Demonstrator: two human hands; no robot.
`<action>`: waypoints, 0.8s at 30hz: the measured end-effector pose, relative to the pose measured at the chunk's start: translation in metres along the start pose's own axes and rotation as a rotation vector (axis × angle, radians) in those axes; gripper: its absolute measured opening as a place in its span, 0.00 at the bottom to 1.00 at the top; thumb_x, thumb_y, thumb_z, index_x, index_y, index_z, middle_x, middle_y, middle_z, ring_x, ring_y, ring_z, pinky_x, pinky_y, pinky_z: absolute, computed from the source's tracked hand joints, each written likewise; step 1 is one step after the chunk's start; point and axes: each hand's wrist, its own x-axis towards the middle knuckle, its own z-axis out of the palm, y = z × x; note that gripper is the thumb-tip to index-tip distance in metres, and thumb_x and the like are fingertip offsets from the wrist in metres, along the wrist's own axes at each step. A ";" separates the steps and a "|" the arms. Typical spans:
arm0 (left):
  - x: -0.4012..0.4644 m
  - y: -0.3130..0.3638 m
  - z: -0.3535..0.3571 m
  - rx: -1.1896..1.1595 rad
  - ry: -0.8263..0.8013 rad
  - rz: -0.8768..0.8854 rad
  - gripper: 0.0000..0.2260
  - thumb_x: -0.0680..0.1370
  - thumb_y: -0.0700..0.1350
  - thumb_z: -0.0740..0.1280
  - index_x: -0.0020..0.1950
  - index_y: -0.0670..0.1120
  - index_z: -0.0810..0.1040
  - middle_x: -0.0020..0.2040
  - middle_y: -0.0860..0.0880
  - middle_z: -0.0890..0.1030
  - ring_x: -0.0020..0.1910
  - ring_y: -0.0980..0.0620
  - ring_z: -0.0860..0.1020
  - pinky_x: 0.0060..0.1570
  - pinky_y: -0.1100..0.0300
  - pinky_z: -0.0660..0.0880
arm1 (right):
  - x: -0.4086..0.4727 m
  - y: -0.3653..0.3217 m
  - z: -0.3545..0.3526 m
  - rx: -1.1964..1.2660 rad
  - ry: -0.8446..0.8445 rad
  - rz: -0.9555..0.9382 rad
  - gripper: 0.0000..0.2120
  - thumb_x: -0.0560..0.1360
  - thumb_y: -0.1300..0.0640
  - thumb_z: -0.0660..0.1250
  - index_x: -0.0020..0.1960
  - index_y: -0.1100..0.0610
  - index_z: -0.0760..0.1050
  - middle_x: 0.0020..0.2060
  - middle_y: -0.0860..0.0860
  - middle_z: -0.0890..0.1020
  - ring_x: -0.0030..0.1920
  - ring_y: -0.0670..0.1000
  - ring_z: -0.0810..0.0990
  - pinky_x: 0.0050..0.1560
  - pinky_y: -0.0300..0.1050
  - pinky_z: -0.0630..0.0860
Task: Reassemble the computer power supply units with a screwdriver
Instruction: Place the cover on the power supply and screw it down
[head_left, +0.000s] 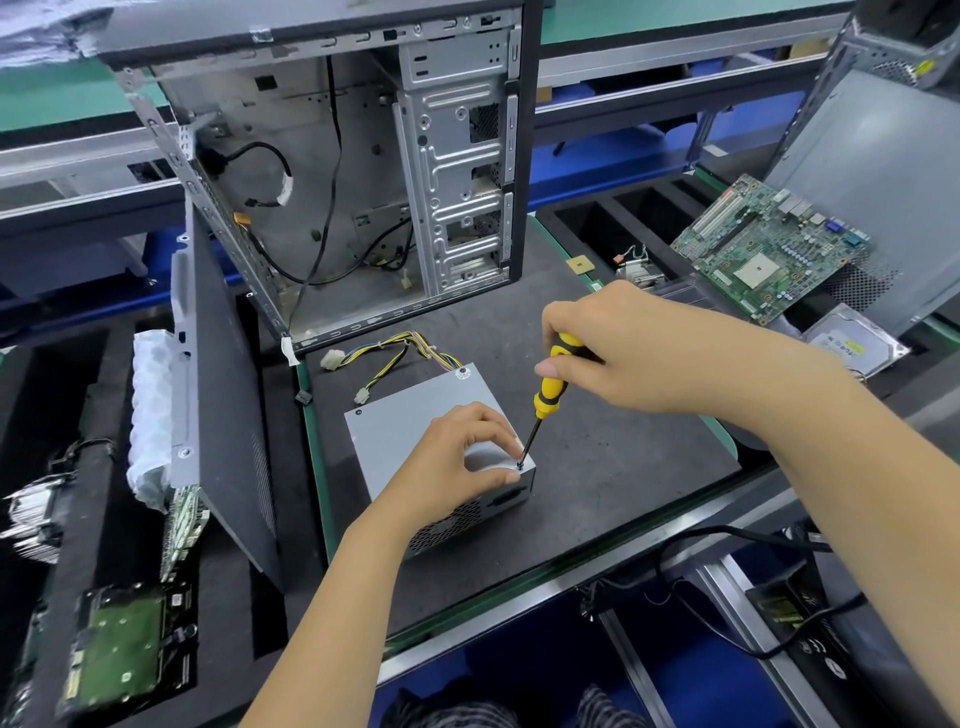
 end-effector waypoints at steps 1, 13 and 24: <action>0.000 0.000 0.000 -0.001 -0.001 0.001 0.08 0.71 0.40 0.77 0.44 0.51 0.83 0.51 0.56 0.79 0.55 0.58 0.75 0.58 0.56 0.71 | 0.000 0.000 0.000 0.001 -0.002 0.002 0.13 0.79 0.47 0.60 0.48 0.58 0.71 0.31 0.49 0.71 0.31 0.50 0.70 0.34 0.48 0.69; 0.001 -0.002 0.003 0.010 0.021 0.006 0.04 0.72 0.42 0.76 0.42 0.50 0.84 0.50 0.56 0.79 0.55 0.56 0.75 0.59 0.49 0.71 | 0.001 -0.002 0.001 0.004 -0.023 0.004 0.14 0.79 0.47 0.60 0.48 0.58 0.71 0.31 0.50 0.71 0.33 0.52 0.71 0.35 0.48 0.70; 0.004 -0.003 0.017 -0.014 0.131 0.024 0.05 0.70 0.42 0.78 0.37 0.45 0.84 0.44 0.56 0.80 0.50 0.53 0.77 0.57 0.43 0.71 | 0.007 -0.011 -0.006 -0.128 -0.031 -0.004 0.18 0.75 0.39 0.61 0.52 0.53 0.71 0.40 0.46 0.69 0.40 0.47 0.72 0.41 0.49 0.72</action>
